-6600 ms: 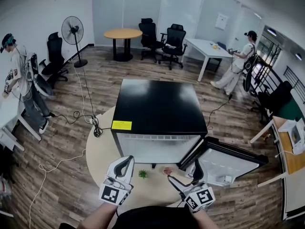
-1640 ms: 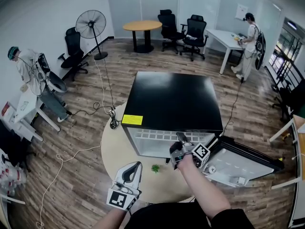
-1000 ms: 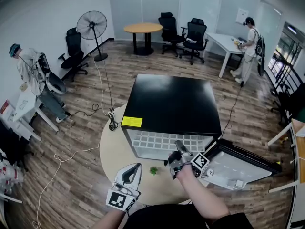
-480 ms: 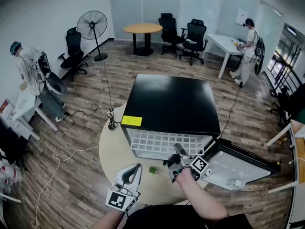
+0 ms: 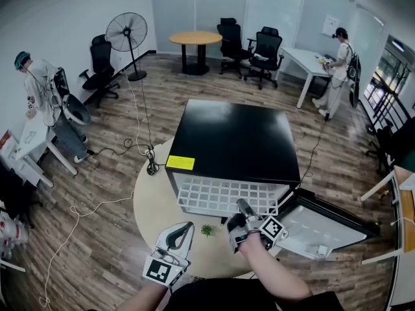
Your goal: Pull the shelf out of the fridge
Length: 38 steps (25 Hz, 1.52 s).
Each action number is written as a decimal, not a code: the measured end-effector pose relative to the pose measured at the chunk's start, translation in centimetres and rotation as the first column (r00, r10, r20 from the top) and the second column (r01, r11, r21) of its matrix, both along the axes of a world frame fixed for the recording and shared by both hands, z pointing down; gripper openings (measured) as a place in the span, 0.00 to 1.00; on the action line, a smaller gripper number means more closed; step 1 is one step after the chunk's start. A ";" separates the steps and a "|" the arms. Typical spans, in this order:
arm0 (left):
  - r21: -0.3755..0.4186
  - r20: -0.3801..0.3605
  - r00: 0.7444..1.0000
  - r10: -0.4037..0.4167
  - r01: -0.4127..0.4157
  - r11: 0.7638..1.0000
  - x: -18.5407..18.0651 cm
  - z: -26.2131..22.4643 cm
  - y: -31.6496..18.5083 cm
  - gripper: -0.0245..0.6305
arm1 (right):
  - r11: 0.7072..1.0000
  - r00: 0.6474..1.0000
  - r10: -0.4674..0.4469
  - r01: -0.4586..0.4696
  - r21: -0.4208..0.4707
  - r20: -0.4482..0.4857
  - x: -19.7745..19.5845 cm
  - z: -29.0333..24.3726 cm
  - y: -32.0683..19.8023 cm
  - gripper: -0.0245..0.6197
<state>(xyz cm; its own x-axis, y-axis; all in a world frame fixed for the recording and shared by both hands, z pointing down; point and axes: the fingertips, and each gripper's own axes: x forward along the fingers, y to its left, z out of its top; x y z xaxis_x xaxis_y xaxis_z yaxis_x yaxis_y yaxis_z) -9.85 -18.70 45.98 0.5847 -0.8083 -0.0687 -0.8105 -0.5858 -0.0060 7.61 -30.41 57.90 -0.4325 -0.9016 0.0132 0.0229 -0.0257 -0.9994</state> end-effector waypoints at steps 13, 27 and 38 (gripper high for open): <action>-0.022 -0.004 1.000 0.009 -0.009 1.000 0.0 -0.3 -0.8 0.04 | 0.999 1.000 -0.006 0.005 -0.034 -0.026 0.0 -0.8 1.5 0.09; 0.040 -0.021 0.999 0.031 -0.031 0.999 0.8 -0.4 -0.9 0.04 | 0.999 0.997 -0.044 0.042 -0.034 -0.063 0.0 -1.0 4.7 0.09; 0.042 -0.023 0.999 0.044 -0.043 0.998 0.8 0.0 -0.8 0.04 | 0.992 0.943 -0.113 0.124 0.016 -0.314 0.9 -1.4 8.8 0.10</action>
<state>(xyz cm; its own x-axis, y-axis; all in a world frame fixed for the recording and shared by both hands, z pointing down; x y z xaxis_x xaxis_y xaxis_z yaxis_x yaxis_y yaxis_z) -9.05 -19.51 45.98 0.6173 -0.7782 -0.1155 -0.7842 -0.6204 -0.0120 8.53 -21.64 56.47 -0.5157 -0.8463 0.1336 -0.2911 0.0264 -0.9563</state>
